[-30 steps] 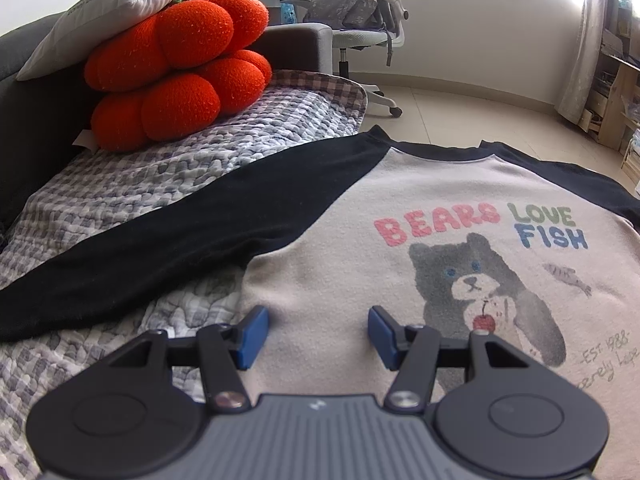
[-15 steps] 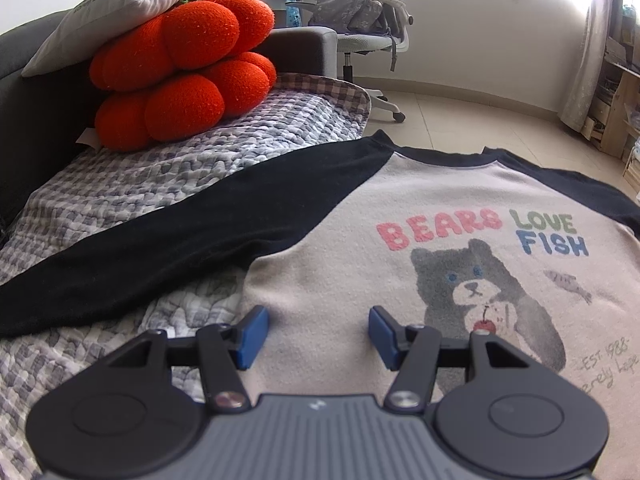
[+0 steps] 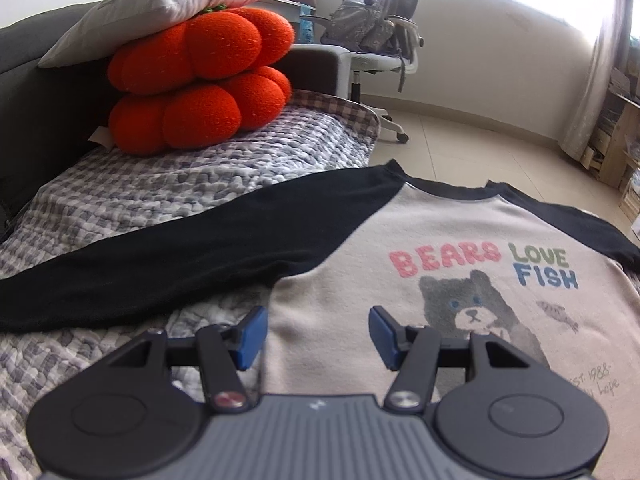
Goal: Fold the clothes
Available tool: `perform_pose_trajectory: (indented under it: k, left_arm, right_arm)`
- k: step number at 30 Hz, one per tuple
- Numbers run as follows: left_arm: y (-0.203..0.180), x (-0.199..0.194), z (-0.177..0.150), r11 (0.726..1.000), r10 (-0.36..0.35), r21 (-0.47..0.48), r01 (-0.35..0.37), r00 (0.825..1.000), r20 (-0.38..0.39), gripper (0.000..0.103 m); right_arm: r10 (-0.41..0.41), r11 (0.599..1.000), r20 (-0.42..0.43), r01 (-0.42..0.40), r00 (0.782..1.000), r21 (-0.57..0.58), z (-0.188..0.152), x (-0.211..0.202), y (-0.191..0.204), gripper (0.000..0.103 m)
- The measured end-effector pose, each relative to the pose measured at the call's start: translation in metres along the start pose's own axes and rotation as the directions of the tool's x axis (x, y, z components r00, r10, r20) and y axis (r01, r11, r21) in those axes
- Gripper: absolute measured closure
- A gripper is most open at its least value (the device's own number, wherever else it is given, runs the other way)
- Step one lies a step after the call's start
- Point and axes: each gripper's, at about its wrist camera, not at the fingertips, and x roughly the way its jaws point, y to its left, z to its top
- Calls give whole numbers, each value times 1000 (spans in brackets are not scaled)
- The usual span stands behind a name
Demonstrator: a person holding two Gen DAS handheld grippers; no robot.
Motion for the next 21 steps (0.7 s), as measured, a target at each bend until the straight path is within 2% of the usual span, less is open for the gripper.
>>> perform_pose_trajectory:
  k: [1,3,5,6,8,10,12,14,16,20,21]
  left_arm:
    - [1,0,0,1000,1,-5,-1,1000,1,45]
    - [1,0,1,1000,1,-6,-1,1000,1,45]
    - [0,-1,0,1000,1,-3,-1,1000,3,45]
    - [-1,-1,0,1000,1,1,-1,1000,4,45]
    - [-1,-4,0,1000,0,4,0,1000,9,45]
    - [0,-6,1,1000,0,0,0,1000,14,45]
    - [2,-7,2,1000,-1,-5,1,1000,17,45]
    - [2,-8,2,1000,-2,-8,3,1000,18,45]
    - [2,-8,2,1000,0,-9,0,1000,19,45]
    - [3,-7,1,1000,13,-6,-13,1000,15,45]
    - [4,-6,1,1000,14,-10,-14,1000,13,45]
  right_arm:
    - [8,1000,28,-8,1000,20,5,1,-6,51]
    - [-15,1000,88,14,996,17,6,1,-10,67]
    - [-41,999,131,42,991,-6,1,1,-11,76]
    - [-46,998,148,50,988,-25,0,1,-11,84]
    - [-55,996,184,68,981,-62,-2,-1,-11,91]
    - [-33,996,226,50,974,-72,-3,-7,-9,92]
    - [27,996,252,-5,967,-88,-5,-17,-2,93]
    - [64,990,268,-28,961,-139,-9,-25,6,93]
    - [45,986,264,-1,963,-164,-11,-25,7,93]
    - [-50,997,227,61,973,-40,0,-10,-24,93]
    - [-52,998,224,60,973,-27,2,-8,-26,93]
